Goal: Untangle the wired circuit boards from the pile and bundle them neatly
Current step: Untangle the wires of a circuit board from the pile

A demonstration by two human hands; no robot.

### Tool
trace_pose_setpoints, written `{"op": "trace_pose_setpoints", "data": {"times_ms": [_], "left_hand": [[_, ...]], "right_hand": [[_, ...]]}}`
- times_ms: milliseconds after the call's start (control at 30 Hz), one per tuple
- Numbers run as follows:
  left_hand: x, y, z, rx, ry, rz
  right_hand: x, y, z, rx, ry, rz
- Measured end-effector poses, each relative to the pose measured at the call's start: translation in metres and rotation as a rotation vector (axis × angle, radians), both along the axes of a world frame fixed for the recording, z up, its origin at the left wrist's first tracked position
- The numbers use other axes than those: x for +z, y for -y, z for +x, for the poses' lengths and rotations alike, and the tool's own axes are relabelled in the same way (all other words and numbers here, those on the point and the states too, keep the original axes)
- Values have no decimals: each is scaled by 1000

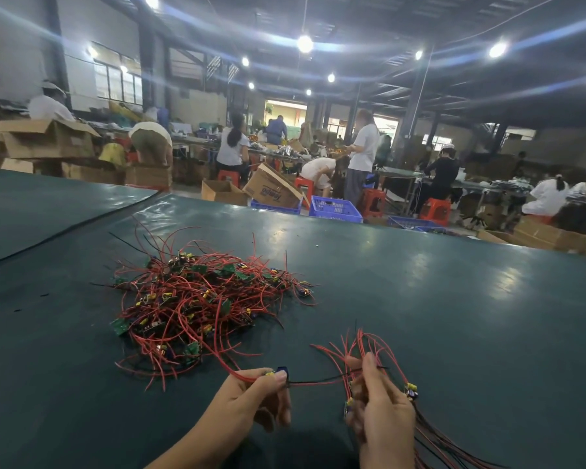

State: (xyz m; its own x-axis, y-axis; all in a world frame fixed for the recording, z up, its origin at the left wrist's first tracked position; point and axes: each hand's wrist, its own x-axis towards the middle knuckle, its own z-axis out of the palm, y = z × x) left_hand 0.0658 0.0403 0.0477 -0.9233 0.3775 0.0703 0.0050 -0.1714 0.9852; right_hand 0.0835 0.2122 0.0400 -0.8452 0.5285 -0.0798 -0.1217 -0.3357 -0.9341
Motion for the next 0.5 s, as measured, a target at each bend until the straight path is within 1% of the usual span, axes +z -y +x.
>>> {"op": "trace_pose_setpoints", "data": {"times_ms": [67, 167, 200, 267, 333, 400, 433, 467, 500], "left_hand": [[1, 2, -1, -9, 54, 19], [-2, 0, 1, -85, 103, 2], [-4, -2, 2, -106, 121, -1], [-5, -4, 4, -95, 164, -21], [-1, -5, 7, -74, 171, -64], [6, -1, 9, -139, 98, -173], [6, 1, 8, -126, 22, -264], [1, 5, 3, -49, -86, -366], [-7, 11, -4, 89, -222, -489]], "right_hand": [[-1, 9, 4, 106, 8, 131], [-4, 30, 14, 309, -26, 384], [-6, 35, 16, 356, -25, 409], [-5, 42, 20, 409, 17, 390], [-5, 41, 20, 380, 77, 445], [-5, 34, 18, 306, 156, 491], [-3, 33, 17, 275, 194, 467], [-2, 31, 16, 263, 219, 416], [0, 29, 15, 250, 246, 351]]}}
